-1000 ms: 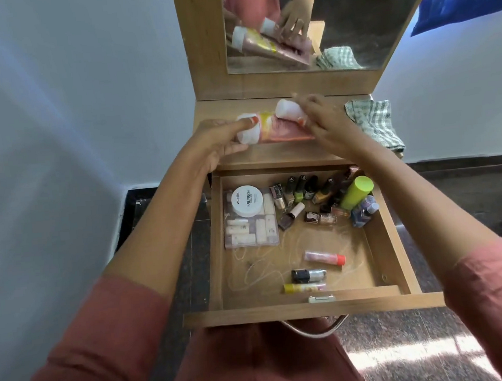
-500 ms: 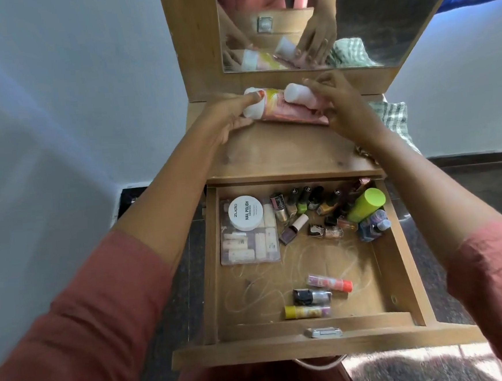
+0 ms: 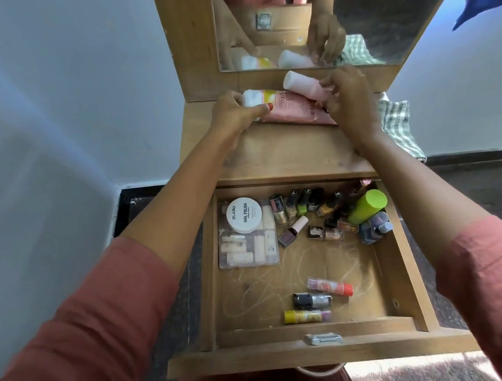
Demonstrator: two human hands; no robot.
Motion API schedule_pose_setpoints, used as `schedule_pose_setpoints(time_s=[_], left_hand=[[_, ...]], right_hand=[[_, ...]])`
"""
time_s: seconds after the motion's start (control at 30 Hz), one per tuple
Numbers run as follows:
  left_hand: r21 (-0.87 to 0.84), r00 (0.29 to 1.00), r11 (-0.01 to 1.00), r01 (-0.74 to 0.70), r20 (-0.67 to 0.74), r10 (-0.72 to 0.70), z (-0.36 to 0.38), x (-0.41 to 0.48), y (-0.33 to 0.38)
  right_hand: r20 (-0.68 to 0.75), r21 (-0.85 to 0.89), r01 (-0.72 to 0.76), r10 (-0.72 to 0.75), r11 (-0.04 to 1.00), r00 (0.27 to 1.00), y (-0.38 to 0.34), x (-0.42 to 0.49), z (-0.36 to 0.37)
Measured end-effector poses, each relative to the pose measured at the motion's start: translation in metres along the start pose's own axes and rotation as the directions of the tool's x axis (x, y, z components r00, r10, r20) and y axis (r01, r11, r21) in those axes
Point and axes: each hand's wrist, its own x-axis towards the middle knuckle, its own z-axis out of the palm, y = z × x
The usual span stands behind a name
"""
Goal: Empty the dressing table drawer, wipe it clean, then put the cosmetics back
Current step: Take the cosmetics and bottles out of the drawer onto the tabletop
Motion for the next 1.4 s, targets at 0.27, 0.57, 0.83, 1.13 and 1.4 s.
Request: schedule_pose_setpoints(time_s=[0.27,0.57,0.83,1.13,1.4], left_hand=[[0.025,0.998,1.000,-0.012,-0.064,0.014,0.009,-0.004,0.002],[0.067,0.989,0.996,-0.066,-0.131,0.075,0.014,-0.007,0.000],[0.099,0.986,0.993,-0.062,-0.151,0.076,0.022,-0.008,-0.001],[0.102,0.966,0.986,-0.131,-0.208,0.150,0.016,-0.014,0.003],[0.070,0.921,0.957,-0.281,-0.261,0.289,0.016,-0.039,0.005]], right_hand=[[0.027,0.075,-0.061,0.059,0.995,0.998,-0.001,0.002,0.001],[0.024,0.079,-0.101,0.099,0.992,0.995,-0.004,0.002,-0.002],[0.031,0.066,-0.114,0.112,0.991,0.993,-0.001,0.000,-0.005],[0.015,0.133,-0.130,0.130,0.983,0.991,-0.003,-0.005,-0.012],[-0.051,0.173,-0.126,0.137,0.977,0.989,-0.005,-0.023,-0.021]])
